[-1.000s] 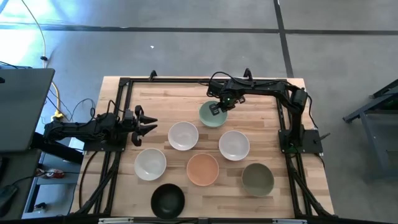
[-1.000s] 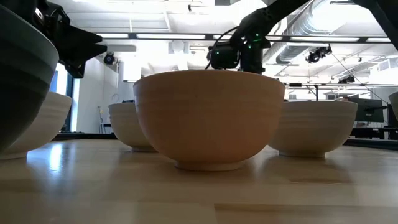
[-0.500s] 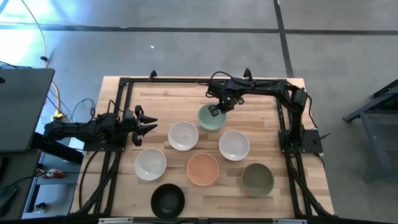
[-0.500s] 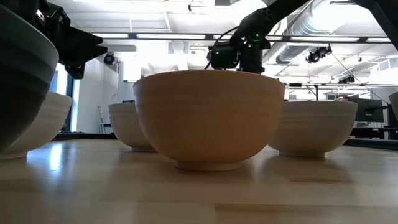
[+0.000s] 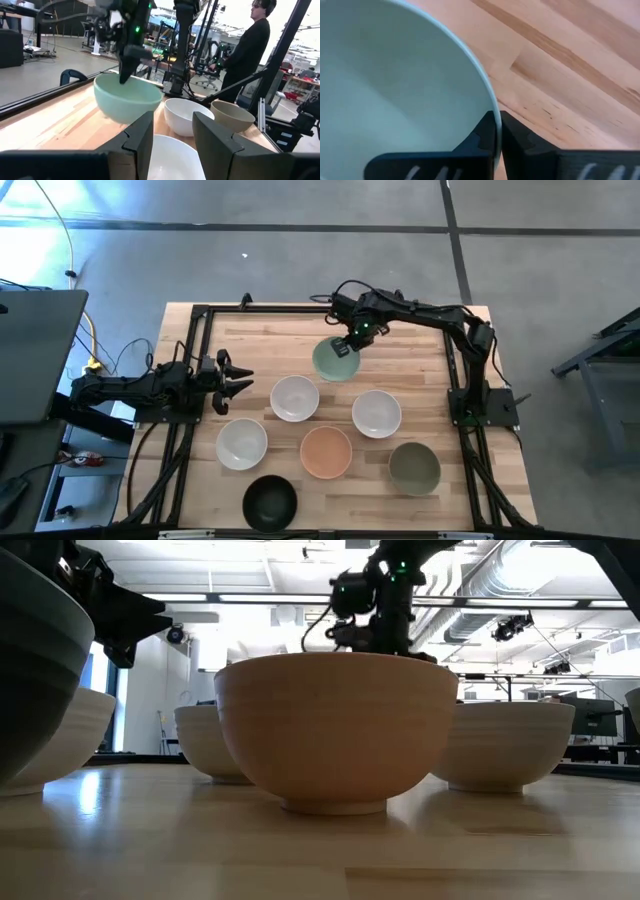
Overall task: Nest bowls inside each other
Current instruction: Stack the green bowl on top of the orange bowl
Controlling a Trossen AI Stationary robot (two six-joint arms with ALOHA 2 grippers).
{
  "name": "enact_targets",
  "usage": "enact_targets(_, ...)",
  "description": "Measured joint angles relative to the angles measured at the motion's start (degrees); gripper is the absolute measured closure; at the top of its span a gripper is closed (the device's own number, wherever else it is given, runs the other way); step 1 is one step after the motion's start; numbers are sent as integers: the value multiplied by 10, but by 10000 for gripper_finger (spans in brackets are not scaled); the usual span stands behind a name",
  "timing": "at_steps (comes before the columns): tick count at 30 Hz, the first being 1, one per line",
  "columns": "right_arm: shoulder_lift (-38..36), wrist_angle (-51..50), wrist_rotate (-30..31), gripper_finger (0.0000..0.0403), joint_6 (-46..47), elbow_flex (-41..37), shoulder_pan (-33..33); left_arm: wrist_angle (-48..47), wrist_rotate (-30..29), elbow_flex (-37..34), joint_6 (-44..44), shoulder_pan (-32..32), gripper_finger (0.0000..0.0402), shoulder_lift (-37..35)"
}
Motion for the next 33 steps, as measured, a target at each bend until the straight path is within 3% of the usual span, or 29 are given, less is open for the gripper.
enact_targets(8,0,-76,-11,403,-22,65,25,-2,0,0,0,0,274,0)
enact_targets(16,-1,-134,-12,403,-29,75,66,-2,1,0,0,0,274,0)
enact_targets(33,-1,-99,-40,403,6,76,155,-16,1,0,0,0,274,0)
